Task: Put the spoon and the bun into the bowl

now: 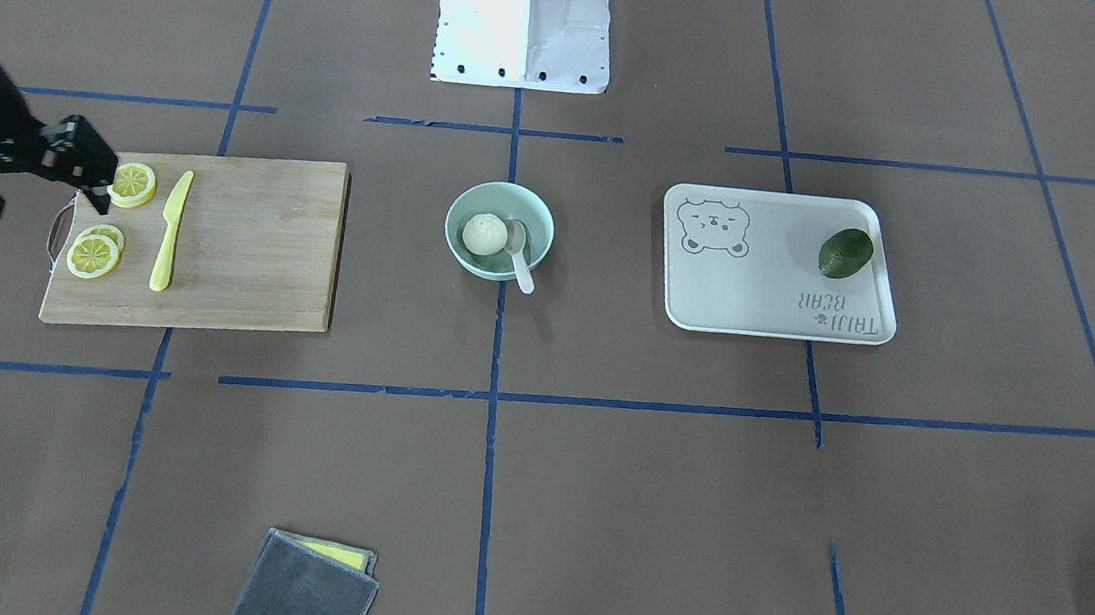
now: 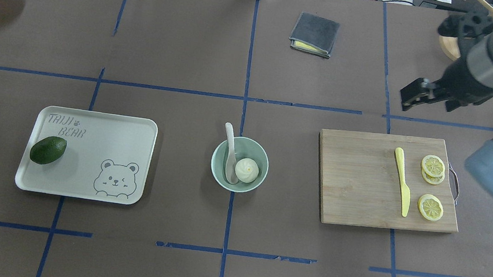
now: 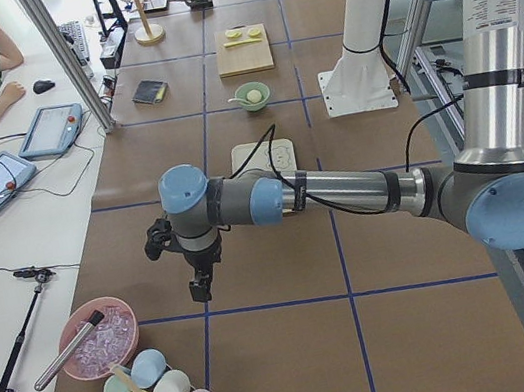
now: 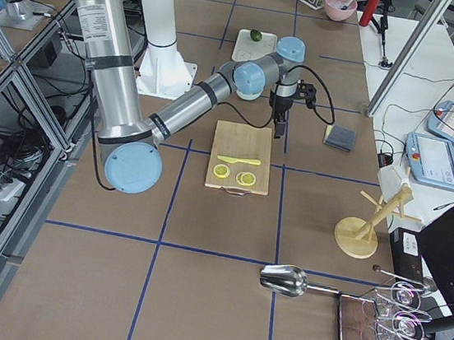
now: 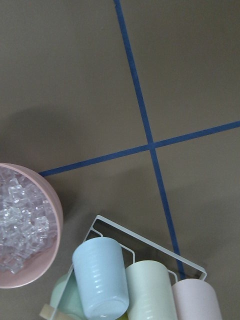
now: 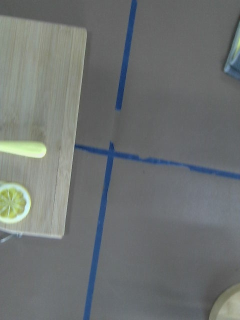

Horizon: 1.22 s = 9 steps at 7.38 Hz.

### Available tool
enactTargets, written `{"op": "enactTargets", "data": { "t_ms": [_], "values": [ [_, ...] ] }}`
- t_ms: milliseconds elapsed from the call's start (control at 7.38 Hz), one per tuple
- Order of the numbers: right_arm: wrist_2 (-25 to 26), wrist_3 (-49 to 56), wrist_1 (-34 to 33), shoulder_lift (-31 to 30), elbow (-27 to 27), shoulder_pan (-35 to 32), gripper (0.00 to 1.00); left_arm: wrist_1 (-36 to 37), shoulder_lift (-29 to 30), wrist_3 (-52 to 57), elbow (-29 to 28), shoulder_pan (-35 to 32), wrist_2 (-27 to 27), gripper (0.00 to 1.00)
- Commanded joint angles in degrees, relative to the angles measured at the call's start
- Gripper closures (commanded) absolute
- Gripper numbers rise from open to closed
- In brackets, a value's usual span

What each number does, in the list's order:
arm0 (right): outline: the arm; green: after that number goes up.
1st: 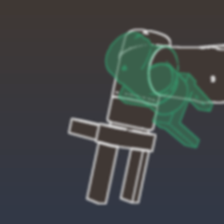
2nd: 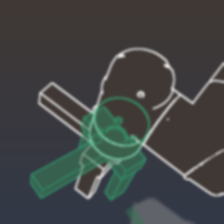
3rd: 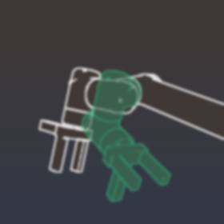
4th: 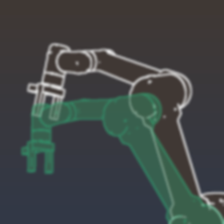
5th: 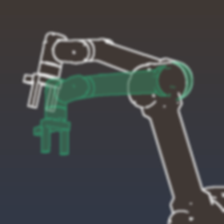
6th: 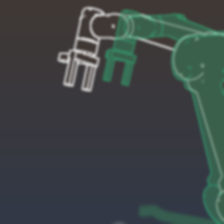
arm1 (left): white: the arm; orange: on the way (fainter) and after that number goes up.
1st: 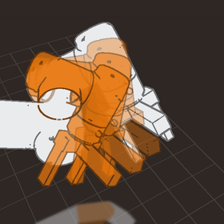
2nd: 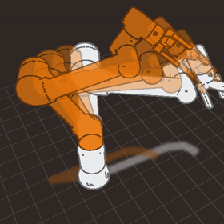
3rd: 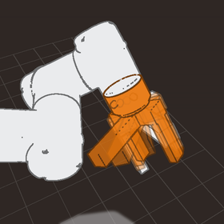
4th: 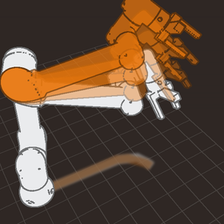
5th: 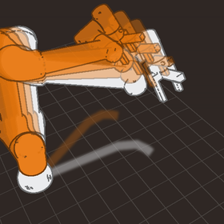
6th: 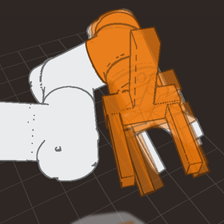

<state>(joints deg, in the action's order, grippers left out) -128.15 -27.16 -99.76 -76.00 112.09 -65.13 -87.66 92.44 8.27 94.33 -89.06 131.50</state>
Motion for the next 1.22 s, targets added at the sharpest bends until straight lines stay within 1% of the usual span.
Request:
{"op": "enactTargets", "data": {
  "t_ms": [0,136,271,407,542,678,814,1085],
  "values": [
    [-7.1,16.5,0.1,-4.4,-6.8,-11.4,0.00,0.1,-2.8,0.8,-0.9,-0.7,3.4,0.00],
    [-7.0,21.2,0.1,-5.3,-9.4,-14.3,0.00,0.1,-2.7,0.7,-0.9,-0.7,3.3,0.00],
    [-8.0,27.0,0.1,-5.7,-14.1,-18.2,0.00,0.1,-2.6,0.5,-0.8,-0.6,3.3,0.00],
    [-10.3,32.3,0.2,-6.2,-19.2,-21.3,0.00,0.1,-2.4,0.3,-0.3,-0.6,3.3,0.00],
    [-11.8,35.6,0.3,-6.7,-23.0,-24.1,0.00,0.1,-2.4,0.3,0.1,-0.6,3.3,0.00],
    [-11.7,40.9,0.3,-7.3,-25.6,-26.7,0.00,0.1,-2.4,0.3,0.0,-0.6,3.3,0.00],
    [-11.7,41.7,0.3,-8.8,-25.7,-28.6,0.00,0.1,-2.4,0.4,-0.1,-0.6,3.3,0.00],
    [-11.4,40.5,0.3,-9.6,-25.8,-29.7,0.00,0.1,-2.6,0.5,-0.4,-0.6,3.3,0.00]
  ]
}}
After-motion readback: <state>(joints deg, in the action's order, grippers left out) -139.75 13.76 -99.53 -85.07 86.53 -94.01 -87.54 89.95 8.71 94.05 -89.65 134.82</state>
